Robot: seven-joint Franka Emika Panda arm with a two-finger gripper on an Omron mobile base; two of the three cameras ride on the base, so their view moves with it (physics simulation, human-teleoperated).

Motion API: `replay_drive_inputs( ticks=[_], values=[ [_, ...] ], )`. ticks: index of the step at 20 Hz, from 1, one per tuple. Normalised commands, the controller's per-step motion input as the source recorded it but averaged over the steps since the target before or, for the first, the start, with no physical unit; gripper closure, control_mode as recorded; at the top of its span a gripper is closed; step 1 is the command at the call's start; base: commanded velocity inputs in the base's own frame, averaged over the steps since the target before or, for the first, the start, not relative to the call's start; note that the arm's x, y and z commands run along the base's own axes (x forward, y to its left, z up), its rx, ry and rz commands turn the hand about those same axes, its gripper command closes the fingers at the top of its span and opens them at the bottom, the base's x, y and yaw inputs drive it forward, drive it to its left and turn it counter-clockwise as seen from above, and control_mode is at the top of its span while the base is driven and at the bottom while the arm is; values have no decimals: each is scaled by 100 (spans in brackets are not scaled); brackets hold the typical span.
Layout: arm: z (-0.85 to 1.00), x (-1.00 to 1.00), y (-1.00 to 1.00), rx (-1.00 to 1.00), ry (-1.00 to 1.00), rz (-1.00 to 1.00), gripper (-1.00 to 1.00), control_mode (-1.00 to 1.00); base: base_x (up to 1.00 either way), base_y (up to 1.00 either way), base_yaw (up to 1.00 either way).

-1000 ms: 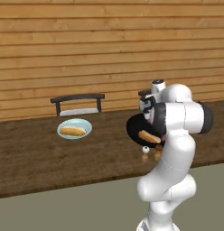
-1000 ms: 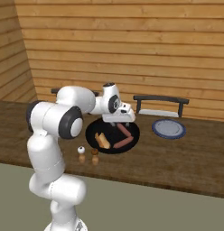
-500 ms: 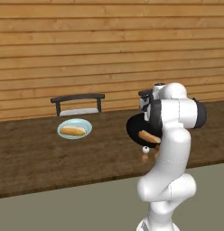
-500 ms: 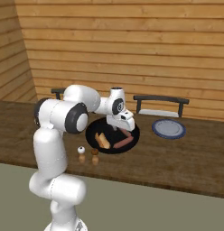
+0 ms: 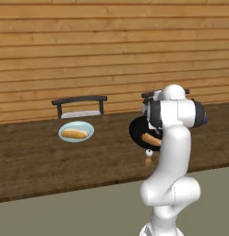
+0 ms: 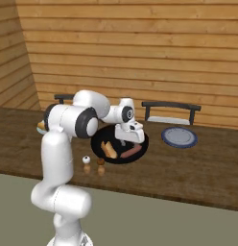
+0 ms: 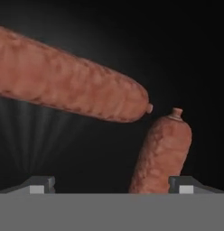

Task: Place one bun and one sausage from the bowl on each plate.

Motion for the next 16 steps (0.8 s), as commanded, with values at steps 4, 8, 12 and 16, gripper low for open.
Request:
replay_drive_inputs(
  ticks=[4, 8, 12, 16],
  values=[
    [-28, -12, -22, 0, 6, 0, -100, -100, 0, 0, 0],
    [-18, 6, 0, -2, 5, 0, -100, -100, 0, 0, 0],
    [-2, -30, 0, 0, 2, -2, -100, -100, 0, 0, 0],
    [8, -44, 3, -1, 0, -8, -100, -100, 0, 0, 0]
  ],
)
